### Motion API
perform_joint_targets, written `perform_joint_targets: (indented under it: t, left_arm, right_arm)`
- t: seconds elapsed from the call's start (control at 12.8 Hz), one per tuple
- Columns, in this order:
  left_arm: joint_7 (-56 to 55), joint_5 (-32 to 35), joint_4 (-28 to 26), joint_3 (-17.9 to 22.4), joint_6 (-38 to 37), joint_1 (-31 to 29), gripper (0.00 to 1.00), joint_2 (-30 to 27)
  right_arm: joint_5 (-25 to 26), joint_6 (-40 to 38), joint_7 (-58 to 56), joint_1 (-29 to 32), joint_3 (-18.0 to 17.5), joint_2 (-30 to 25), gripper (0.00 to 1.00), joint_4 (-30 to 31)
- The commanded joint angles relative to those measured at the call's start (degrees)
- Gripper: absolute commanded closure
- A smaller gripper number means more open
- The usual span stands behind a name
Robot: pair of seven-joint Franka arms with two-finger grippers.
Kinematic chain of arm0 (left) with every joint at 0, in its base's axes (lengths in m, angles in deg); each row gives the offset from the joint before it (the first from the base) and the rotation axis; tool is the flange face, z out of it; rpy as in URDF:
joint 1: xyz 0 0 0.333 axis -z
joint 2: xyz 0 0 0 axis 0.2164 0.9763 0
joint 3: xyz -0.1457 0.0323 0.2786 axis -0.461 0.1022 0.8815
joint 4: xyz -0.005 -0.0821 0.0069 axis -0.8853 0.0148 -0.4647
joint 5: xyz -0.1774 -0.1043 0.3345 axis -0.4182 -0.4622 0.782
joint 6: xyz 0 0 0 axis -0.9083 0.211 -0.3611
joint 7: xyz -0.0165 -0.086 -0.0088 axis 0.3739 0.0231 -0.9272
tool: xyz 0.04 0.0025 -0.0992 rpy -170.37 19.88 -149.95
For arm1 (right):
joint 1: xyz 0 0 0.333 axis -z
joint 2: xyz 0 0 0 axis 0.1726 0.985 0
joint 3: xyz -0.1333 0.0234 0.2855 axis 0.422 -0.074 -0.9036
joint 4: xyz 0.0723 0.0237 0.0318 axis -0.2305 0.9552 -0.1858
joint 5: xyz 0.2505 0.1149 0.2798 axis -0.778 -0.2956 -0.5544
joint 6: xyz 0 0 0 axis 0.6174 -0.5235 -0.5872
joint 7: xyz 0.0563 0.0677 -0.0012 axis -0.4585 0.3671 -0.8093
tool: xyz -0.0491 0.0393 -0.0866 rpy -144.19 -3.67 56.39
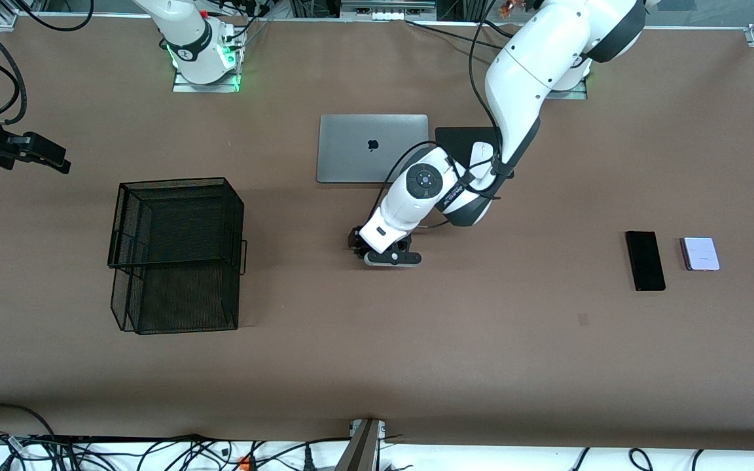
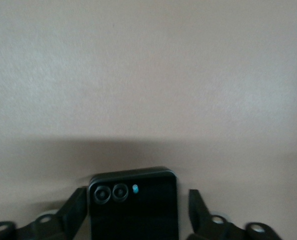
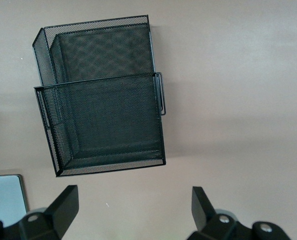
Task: Place phones with both arms
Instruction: 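Carry the flip phone beside the laptop and release it with the left gripper, then move the left gripper to the tall phone while the right gripper reaches the flip phone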
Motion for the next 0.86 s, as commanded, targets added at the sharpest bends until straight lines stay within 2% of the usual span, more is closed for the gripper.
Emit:
perform_joint_targets:
  t: [0.0, 0.16, 0.23, 0.39, 0.63, 0.78]
  left_arm:
    - [-0.71, -0.15, 0.41, 0.46, -5.55, -1.75, 0.0, -3.77]
    - [-0.45, -0.06, 0.67, 0.63, -15.56, -4.74, 0.0, -8.78]
    - [1.9, 1.59, 0.85, 0.81, -25.88, -8.23, 0.0, -12.55]
    - [8.92, 6.94, 0.76, 1.16, -35.86, -11.67, 0.0, -16.26]
    - [15.87, 11.0, 0.41, 1.51, -45.02, -18.79, 0.0, -18.64]
    - [19.65, 14.17, -0.46, 1.96, -46.99, -25.63, 0.0, -18.65]
  right_arm:
    - [-0.18, 0.65, -0.36, 0.12, -0.33, -0.61, 0.0, 0.52]
    - [-0.44, 0.74, -0.36, 0.03, -0.5, -0.52, 0.0, 0.52]
    - [-0.44, 0.74, -0.19, -0.23, -1.46, -0.08, 0.0, 0.52]
    - [-0.44, 1.44, 0.69, -1.55, -2.35, 0.97, 0.0, 0.52]
    - [-0.53, 4.77, 2.78, -5.41, -3.39, 2.99, 0.0, 0.43]
    - [-0.7, 7.06, 11.89, -5.69, -9.08, 5.97, 0.0, -0.35]
